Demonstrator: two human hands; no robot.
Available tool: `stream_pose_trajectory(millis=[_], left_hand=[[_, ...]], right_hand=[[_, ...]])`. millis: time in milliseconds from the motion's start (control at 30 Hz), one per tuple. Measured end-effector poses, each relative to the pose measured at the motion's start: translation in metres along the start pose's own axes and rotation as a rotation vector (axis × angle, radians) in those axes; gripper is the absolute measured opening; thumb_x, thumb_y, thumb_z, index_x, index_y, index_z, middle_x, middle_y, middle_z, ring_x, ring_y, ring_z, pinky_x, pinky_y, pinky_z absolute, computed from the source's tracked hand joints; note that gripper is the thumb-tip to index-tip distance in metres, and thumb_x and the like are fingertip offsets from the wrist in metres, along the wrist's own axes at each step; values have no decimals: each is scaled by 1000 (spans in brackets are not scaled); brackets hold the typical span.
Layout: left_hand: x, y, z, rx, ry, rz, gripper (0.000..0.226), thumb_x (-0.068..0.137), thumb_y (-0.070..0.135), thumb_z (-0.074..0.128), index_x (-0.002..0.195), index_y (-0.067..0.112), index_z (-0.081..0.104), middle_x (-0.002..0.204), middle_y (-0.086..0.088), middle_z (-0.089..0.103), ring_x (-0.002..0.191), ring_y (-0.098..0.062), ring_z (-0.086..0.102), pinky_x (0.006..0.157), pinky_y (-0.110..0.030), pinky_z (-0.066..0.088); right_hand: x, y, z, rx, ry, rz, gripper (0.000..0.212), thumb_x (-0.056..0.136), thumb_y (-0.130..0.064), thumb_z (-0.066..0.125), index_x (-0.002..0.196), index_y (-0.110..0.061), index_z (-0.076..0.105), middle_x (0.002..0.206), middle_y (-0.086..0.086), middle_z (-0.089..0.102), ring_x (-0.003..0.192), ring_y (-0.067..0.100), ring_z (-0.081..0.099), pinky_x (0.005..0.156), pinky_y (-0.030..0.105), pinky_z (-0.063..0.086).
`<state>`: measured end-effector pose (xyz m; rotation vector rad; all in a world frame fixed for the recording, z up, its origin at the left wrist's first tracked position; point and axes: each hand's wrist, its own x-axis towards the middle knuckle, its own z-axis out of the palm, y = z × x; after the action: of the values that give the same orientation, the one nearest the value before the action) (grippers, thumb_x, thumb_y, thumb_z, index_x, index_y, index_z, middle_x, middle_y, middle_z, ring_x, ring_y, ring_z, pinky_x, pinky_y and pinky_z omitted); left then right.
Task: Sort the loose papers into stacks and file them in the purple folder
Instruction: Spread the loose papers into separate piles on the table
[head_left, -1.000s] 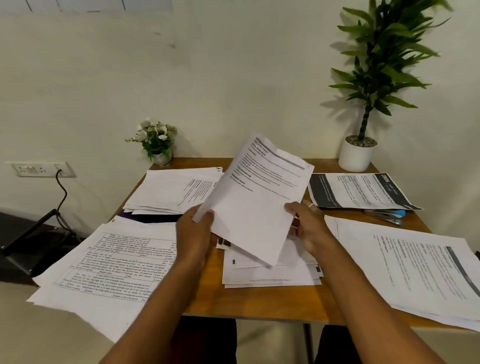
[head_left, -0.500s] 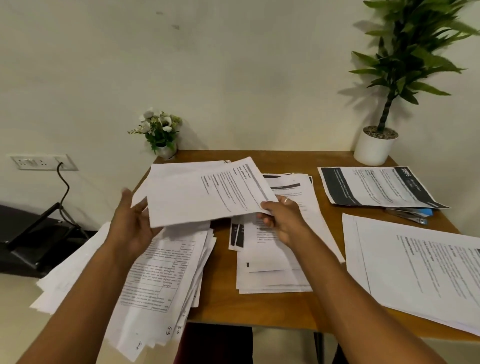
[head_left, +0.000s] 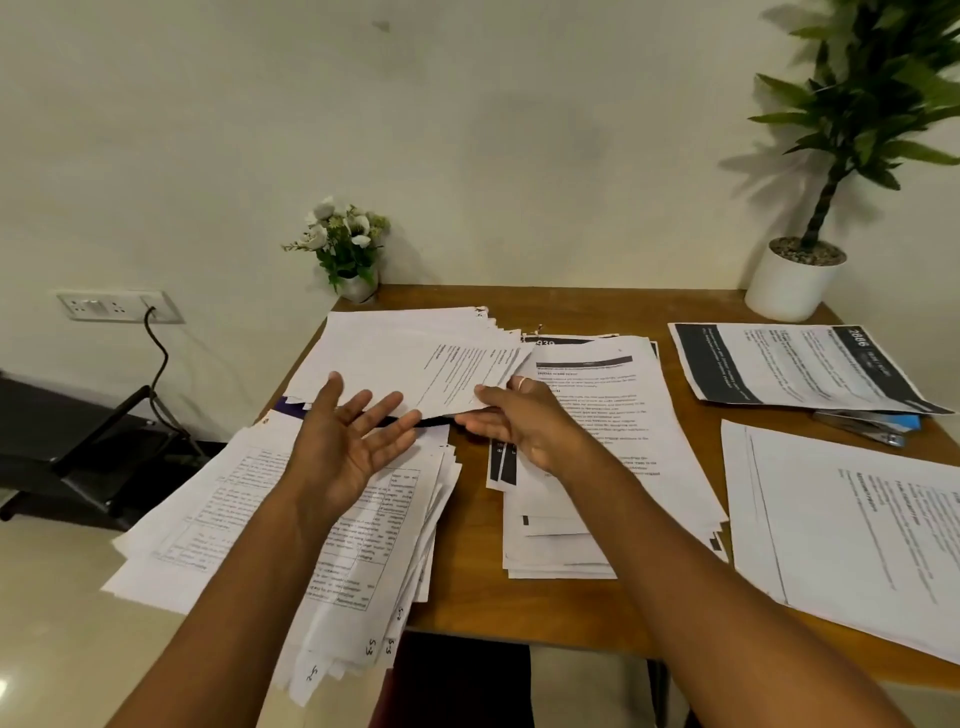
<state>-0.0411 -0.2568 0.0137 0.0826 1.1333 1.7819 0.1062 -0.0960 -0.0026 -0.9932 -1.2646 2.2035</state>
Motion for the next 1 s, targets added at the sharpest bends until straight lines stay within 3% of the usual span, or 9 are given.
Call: stream_pose_trajectory(millis=[133, 233, 333, 400, 467, 533, 633, 767, 1000], left_hand=[[-5, -18, 21, 77, -67, -65, 48, 101, 45, 54, 138, 16, 52, 124, -14, 71, 109, -41, 70, 88, -51, 59], [-12, -43, 44, 163, -96, -101, 39, 103, 39, 53, 134, 15, 52, 125, -13, 71, 106, -39, 71, 81, -46, 63], [-23, -81, 72, 319, -114, -70, 28, 102, 30, 57, 125, 16, 56, 119, -12, 73, 98, -35, 74, 77, -43, 62], [-25, -108, 82, 505, -88, 97, 14, 101, 25, 59, 114, 22, 63, 111, -9, 75, 87, -27, 76, 72, -39, 62], [-20, -139, 80, 874, -75, 456, 11, 100, 27, 58, 107, 30, 66, 105, 1, 74, 82, -14, 72, 64, -24, 56], [-8, -164, 71, 1305, -15, 851, 15, 98, 32, 57, 110, 33, 66, 110, 11, 70, 93, -8, 64, 76, -14, 48], [6, -184, 69, 1654, 152, 1027, 32, 93, 46, 52, 120, 31, 60, 123, 7, 62, 108, -15, 57, 88, -27, 45], [17, -192, 67, 1648, 252, 931, 44, 90, 55, 52, 124, 28, 59, 128, 2, 61, 113, -21, 57, 92, -39, 49], [16, -191, 68, 1585, 237, 948, 40, 88, 49, 57, 120, 25, 59, 125, 1, 62, 112, -20, 57, 92, -39, 49]], right_hand=[[-12, -14, -31, -254, 76, -3, 14, 98, -7, 63, 112, -8, 64, 99, 15, 77, 83, 26, 77, 66, 31, 64], [-18, -14, -55, -464, 209, -87, 17, 95, -13, 67, 111, -11, 71, 87, 6, 78, 72, 19, 73, 62, 30, 59], [-18, -4, -89, -855, 454, -309, 17, 98, -28, 61, 103, -20, 76, 97, -8, 74, 85, 10, 65, 72, 25, 50], [-18, 6, -116, -1024, 631, -381, 23, 97, -36, 63, 111, -22, 74, 116, -1, 72, 99, 15, 64, 83, 30, 55], [-19, 17, -142, -1150, 746, -377, 45, 92, -46, 68, 130, -22, 65, 140, 3, 59, 125, 25, 55, 102, 43, 50], [-23, 31, -159, -1247, 808, -357, 67, 88, -59, 67, 143, -24, 52, 152, 2, 45, 139, 29, 41, 111, 52, 39], [-27, 46, -170, -1238, 840, -448, 72, 87, -63, 64, 145, -24, 46, 154, 2, 42, 142, 28, 36, 113, 56, 34], [-28, 48, -169, -1161, 837, -567, 56, 88, -50, 71, 136, -25, 56, 144, 1, 54, 133, 24, 47, 110, 50, 39], [-30, 50, -172, -1136, 866, -660, 43, 90, -41, 71, 129, -25, 63, 138, 1, 60, 128, 25, 52, 110, 48, 38]])
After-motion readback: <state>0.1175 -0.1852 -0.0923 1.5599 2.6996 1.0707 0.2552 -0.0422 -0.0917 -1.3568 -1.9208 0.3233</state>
